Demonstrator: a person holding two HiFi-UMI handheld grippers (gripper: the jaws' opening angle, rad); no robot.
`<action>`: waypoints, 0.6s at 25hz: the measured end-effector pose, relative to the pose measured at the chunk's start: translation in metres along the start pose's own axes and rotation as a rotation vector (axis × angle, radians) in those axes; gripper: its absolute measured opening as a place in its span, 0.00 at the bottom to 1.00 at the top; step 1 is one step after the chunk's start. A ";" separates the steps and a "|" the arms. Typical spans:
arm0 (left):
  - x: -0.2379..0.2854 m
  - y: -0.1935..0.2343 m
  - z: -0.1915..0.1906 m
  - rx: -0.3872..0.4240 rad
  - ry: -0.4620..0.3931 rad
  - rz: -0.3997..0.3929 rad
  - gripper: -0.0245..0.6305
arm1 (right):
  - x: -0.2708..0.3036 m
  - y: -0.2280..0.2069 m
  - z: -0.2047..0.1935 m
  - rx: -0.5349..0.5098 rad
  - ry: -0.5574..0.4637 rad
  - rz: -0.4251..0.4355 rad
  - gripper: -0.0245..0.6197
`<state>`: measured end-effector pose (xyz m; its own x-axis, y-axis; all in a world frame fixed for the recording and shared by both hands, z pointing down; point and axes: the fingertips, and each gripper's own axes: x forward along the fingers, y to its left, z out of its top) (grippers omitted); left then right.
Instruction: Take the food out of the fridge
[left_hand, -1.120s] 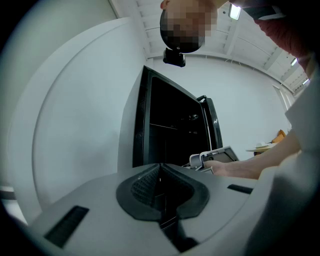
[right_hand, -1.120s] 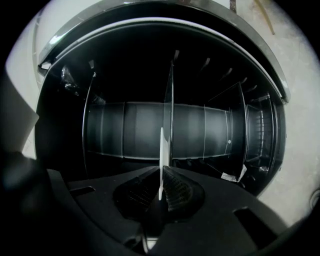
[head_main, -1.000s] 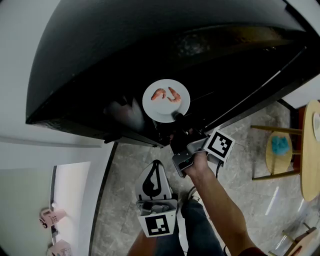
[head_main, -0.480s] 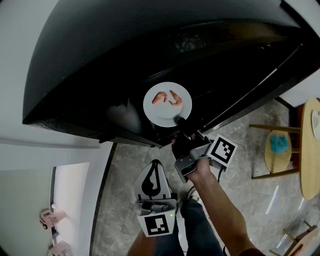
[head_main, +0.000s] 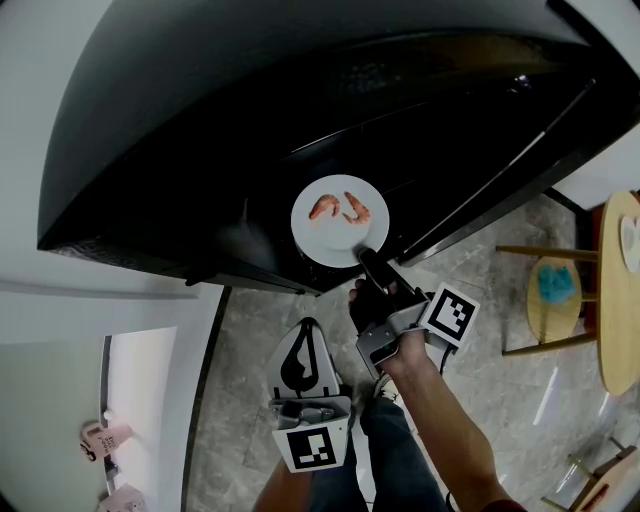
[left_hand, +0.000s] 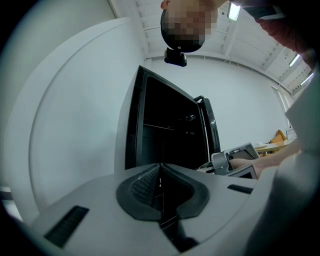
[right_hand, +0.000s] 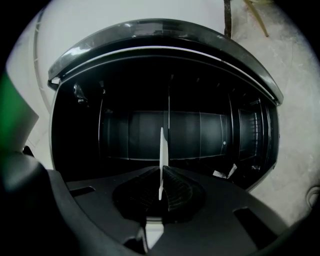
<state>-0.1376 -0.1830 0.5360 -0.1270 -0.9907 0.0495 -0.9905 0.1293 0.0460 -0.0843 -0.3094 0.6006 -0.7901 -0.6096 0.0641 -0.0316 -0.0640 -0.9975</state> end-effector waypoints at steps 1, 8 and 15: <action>0.000 0.000 0.000 -0.001 0.000 0.000 0.06 | -0.004 -0.002 0.000 0.000 -0.001 -0.003 0.09; 0.001 -0.004 -0.002 -0.004 0.002 -0.003 0.06 | -0.026 -0.010 -0.002 0.011 -0.004 -0.016 0.09; 0.002 -0.007 -0.004 -0.004 0.008 -0.009 0.06 | -0.039 -0.009 -0.005 0.020 -0.002 -0.011 0.09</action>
<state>-0.1307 -0.1853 0.5399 -0.1181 -0.9914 0.0568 -0.9914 0.1209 0.0501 -0.0567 -0.2810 0.6068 -0.7885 -0.6104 0.0753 -0.0279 -0.0868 -0.9958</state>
